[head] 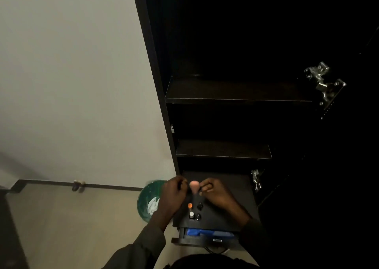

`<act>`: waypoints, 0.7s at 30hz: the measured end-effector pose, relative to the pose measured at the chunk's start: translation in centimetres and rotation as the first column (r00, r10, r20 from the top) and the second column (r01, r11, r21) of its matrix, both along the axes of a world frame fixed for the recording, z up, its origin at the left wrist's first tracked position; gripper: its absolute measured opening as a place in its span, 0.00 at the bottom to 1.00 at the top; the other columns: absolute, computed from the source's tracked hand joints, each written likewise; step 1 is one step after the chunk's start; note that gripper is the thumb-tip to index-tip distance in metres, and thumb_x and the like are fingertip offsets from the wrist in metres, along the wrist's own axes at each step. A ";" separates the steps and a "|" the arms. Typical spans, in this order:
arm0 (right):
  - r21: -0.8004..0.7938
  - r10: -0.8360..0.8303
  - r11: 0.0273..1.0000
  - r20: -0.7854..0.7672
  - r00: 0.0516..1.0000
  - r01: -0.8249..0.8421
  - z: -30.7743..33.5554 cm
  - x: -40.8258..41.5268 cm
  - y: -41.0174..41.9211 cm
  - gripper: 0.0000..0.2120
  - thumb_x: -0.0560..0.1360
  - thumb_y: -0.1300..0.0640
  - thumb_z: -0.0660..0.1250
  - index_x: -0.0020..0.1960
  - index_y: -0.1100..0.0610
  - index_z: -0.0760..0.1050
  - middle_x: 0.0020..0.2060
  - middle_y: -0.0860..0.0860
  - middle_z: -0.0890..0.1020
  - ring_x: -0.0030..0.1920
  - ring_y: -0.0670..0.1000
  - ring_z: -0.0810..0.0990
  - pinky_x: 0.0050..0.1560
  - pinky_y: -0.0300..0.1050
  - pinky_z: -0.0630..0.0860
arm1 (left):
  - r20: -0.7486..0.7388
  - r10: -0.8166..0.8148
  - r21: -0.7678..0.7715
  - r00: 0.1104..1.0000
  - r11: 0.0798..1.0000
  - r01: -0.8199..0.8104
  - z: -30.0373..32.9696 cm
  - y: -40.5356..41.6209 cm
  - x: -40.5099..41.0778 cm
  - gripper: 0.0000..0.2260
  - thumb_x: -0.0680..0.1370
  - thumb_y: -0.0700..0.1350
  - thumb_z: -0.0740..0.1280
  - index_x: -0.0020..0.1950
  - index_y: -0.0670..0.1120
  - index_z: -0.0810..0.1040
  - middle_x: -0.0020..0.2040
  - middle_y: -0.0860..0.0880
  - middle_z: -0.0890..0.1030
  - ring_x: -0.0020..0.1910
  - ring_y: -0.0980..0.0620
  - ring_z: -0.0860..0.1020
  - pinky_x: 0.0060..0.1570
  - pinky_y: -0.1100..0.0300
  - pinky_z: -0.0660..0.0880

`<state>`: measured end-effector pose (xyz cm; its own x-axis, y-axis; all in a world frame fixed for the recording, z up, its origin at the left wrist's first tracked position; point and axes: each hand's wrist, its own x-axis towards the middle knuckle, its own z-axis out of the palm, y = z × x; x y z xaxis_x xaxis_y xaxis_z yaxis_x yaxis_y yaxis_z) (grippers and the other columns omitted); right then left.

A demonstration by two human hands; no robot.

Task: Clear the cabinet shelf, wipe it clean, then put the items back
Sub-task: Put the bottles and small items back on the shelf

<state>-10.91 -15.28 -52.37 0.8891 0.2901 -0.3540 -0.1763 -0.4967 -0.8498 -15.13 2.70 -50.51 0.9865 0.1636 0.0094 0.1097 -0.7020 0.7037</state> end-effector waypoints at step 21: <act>-0.328 0.062 0.943 0.019 0.998 -0.052 -7.4 0.6 0.6 0.11 0.65 0.59 0.71 0.47 0.59 0.80 0.40 0.52 0.81 0.47 0.56 0.81 0.49 0.47 0.77 | -0.380 -0.244 0.107 0.892 0.946 0.305 -6.1 0.9 2.1 0.12 0.71 0.45 0.66 0.53 0.46 0.79 0.49 0.44 0.84 0.48 0.42 0.81 0.45 0.53 0.78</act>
